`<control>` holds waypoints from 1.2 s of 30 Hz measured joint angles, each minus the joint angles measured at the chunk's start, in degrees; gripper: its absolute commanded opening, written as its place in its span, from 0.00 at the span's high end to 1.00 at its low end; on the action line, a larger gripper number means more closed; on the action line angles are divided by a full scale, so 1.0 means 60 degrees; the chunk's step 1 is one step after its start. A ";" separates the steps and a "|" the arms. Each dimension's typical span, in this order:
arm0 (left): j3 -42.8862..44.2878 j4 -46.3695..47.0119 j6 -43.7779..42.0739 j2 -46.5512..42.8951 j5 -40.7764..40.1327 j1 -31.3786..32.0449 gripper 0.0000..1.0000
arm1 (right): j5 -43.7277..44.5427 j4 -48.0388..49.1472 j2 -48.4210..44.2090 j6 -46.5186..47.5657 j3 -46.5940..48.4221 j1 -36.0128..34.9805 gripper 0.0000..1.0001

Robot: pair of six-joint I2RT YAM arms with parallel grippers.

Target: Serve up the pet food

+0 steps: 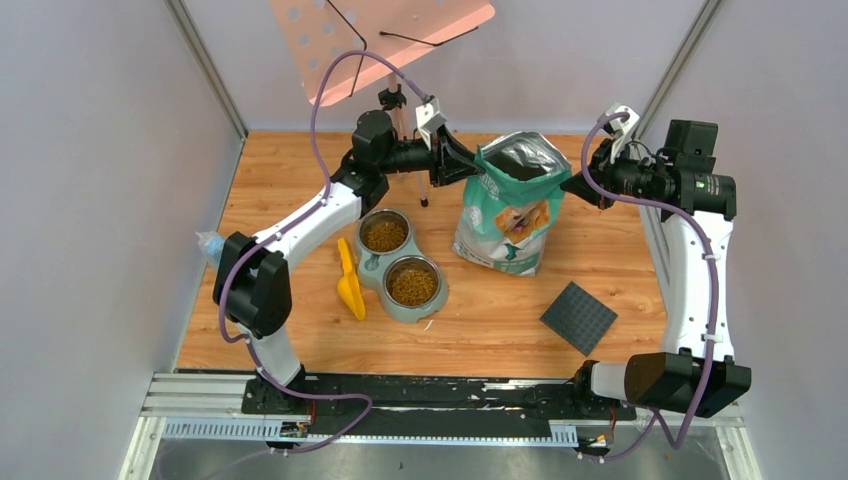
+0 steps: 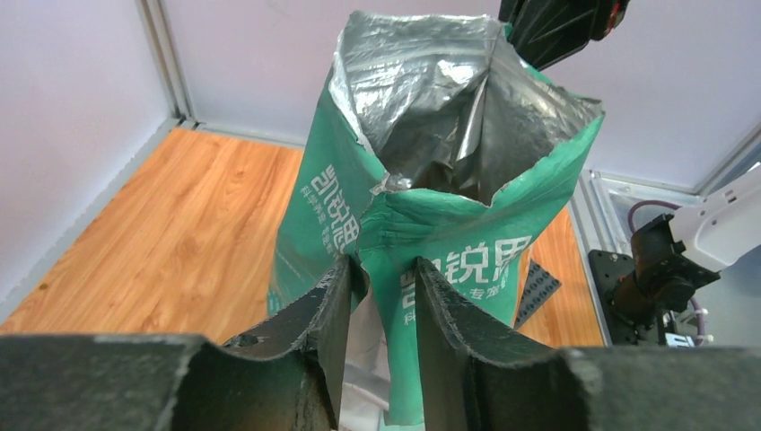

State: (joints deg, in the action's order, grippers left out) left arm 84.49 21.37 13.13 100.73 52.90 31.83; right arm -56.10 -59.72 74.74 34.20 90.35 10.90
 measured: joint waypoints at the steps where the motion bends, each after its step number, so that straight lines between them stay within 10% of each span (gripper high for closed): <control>1: 0.0004 0.0106 0.0084 0.0000 0.0029 0.0000 0.67 | -0.0004 -0.0011 0.0000 0.0004 0.0000 0.0000 1.00; 9: 0.0051 0.0423 0.0488 0.0000 0.0055 -0.0018 0.99 | -0.0073 -0.0109 0.0004 0.0007 0.0000 0.0000 1.00; 32: -0.2204 -0.0062 0.0907 -0.2237 -0.0903 -0.1129 1.00 | -0.0386 -0.0102 0.0368 -0.0197 0.0153 0.0259 1.00; 33: -0.2204 -0.0029 0.0943 -0.2240 -0.0882 -0.1147 0.97 | -0.0386 -0.0109 0.0368 -0.0204 0.0153 0.0262 1.00; 36: -0.2197 0.0091 0.0973 -0.2237 -0.0568 -0.1166 0.48 | -0.0386 -0.0109 0.0368 -0.0208 0.0153 0.0262 1.00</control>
State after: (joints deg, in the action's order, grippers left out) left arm 71.31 21.91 18.96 87.31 49.50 24.84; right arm -58.41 -60.38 76.95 32.95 91.26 12.47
